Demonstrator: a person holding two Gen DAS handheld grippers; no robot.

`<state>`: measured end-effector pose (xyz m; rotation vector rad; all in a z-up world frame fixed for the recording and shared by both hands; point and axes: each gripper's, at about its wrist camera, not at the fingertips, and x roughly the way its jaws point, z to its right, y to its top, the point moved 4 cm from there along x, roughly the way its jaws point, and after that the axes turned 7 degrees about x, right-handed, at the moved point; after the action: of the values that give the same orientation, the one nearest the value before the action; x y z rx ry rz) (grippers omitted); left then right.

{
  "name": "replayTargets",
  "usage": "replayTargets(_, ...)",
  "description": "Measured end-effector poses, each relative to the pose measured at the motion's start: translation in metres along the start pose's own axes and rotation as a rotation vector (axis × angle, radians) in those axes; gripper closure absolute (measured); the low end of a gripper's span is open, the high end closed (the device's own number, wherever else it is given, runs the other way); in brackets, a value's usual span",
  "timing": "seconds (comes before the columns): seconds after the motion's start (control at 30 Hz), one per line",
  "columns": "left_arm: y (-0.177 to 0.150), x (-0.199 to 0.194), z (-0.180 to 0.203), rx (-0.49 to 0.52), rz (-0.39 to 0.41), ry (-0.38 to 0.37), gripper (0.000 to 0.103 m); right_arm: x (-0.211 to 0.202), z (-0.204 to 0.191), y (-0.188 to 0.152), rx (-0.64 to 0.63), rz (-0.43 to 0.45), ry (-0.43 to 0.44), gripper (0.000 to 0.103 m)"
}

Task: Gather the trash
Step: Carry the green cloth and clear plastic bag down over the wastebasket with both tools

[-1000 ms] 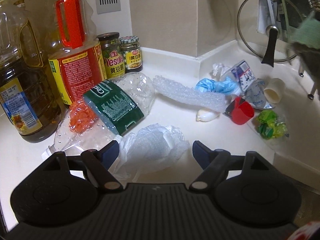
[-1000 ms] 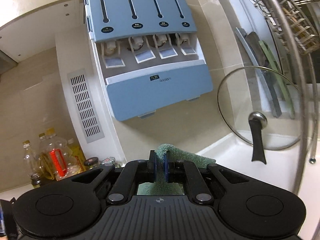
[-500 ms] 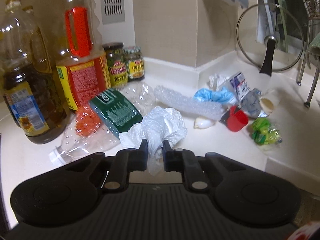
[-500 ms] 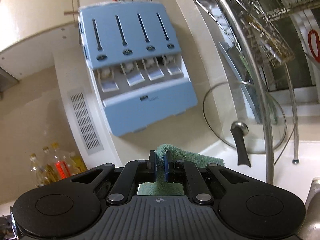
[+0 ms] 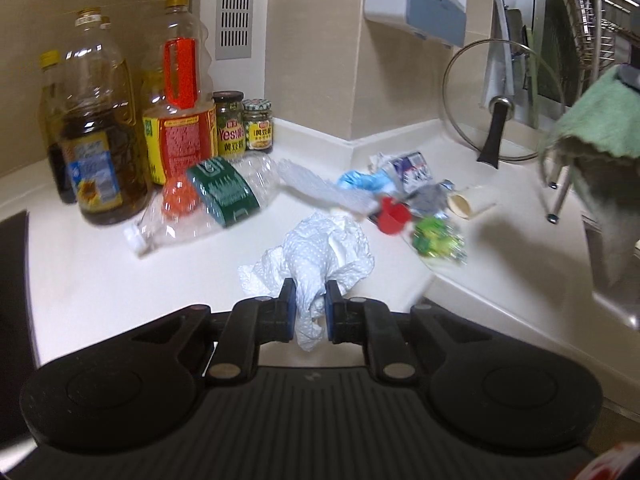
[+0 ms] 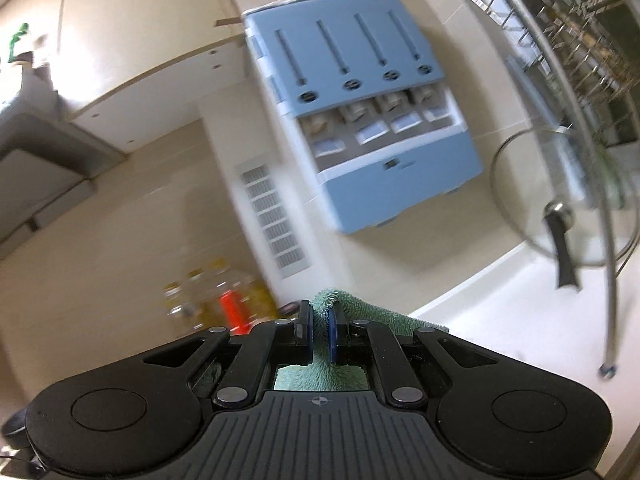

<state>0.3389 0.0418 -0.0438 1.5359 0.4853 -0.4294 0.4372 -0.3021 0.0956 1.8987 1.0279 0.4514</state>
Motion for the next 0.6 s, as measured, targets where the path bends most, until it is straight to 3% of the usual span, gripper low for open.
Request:
replayTargets(0.33, -0.059, -0.06, 0.036, -0.083, -0.053, 0.016, 0.09, -0.014, -0.025, -0.065, 0.047, -0.194, 0.126, 0.096)
replayTargets(0.6, -0.107, -0.072, 0.054, -0.129, -0.146, 0.038, 0.09, -0.01, -0.025, -0.128, 0.059, -0.359, 0.13, 0.096)
